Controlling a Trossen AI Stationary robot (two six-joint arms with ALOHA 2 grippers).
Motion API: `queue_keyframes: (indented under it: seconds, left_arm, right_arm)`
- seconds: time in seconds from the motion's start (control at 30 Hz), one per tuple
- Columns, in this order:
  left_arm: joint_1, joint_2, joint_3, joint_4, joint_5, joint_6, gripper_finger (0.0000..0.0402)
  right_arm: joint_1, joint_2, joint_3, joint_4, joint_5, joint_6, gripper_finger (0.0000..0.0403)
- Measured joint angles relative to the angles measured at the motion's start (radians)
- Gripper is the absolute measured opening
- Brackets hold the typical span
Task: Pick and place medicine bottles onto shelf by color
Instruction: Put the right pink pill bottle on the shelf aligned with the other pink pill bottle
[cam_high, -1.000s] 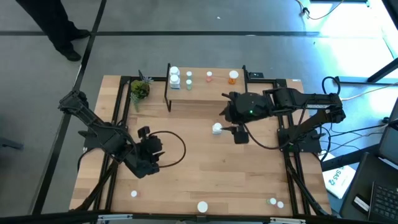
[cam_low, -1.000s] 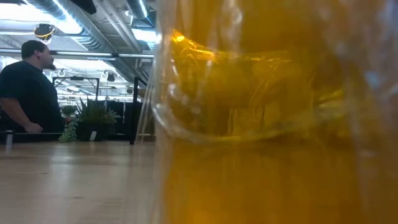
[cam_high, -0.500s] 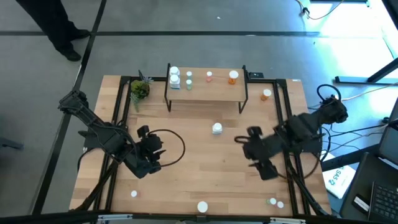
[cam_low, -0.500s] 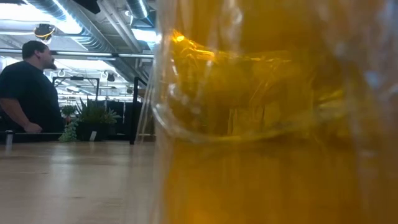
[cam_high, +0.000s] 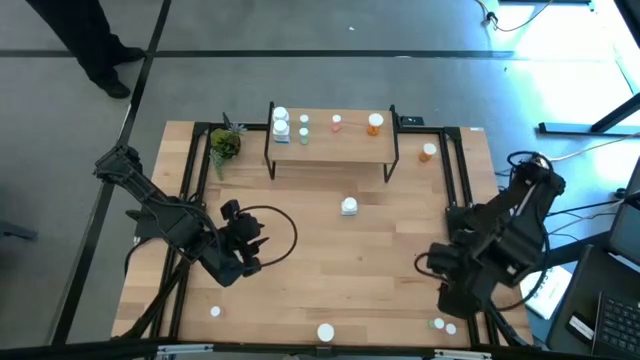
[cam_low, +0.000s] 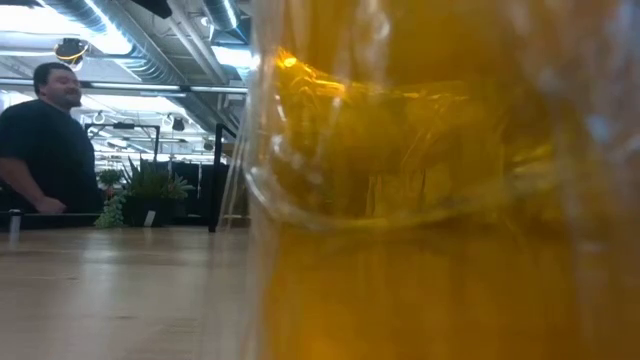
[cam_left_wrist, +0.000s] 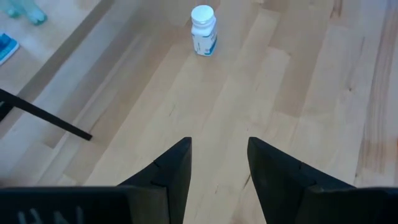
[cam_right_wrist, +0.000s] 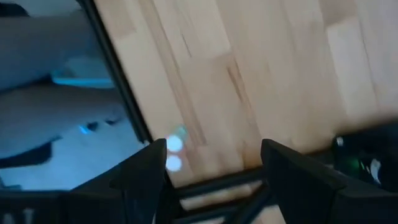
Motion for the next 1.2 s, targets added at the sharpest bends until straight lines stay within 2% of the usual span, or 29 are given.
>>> queue_keyframes:
  seconds: [0.2, 0.37, 0.43, 0.57, 0.7, 1.0, 1.2]
  left_arm:
    - [0.001, 0.000, 0.000, 0.001, 0.000, 0.002, 0.0149]
    - [0.001, 0.000, 0.000, 0.002, 0.000, 0.003, 0.0150]
    - [0.001, 0.000, 0.000, 0.007, 0.000, 0.004, 0.0150]
    - [0.001, 0.000, 0.000, 0.015, 0.016, 0.013, 0.0150]
    - [0.001, 0.000, 0.000, 0.058, 0.031, 0.090, 0.0150]
    - [0.001, 0.000, 0.000, 0.110, 0.031, 0.132, 0.0150]
    - [0.001, 0.000, 0.000, 0.110, 0.026, 0.132, 0.0150]
  right_arm:
    - [0.072, 0.002, -0.143, 0.022, -0.080, 0.048, 0.0264]
    - [0.125, 0.002, -0.254, 0.152, -0.198, 0.049, 0.0264]
    - [0.150, 0.002, -0.284, 0.205, -0.215, 0.049, 0.0264]
    - [0.188, 0.002, -0.329, 0.300, -0.218, 0.049, 0.0264]
    - [0.213, 0.002, -0.346, 0.367, -0.203, 0.053, 0.0264]
    - [0.301, 0.010, -0.349, 0.480, -0.073, 0.050, 0.0264]
    - [0.352, 0.068, -0.349, 0.480, -0.051, 0.160, 0.0264]
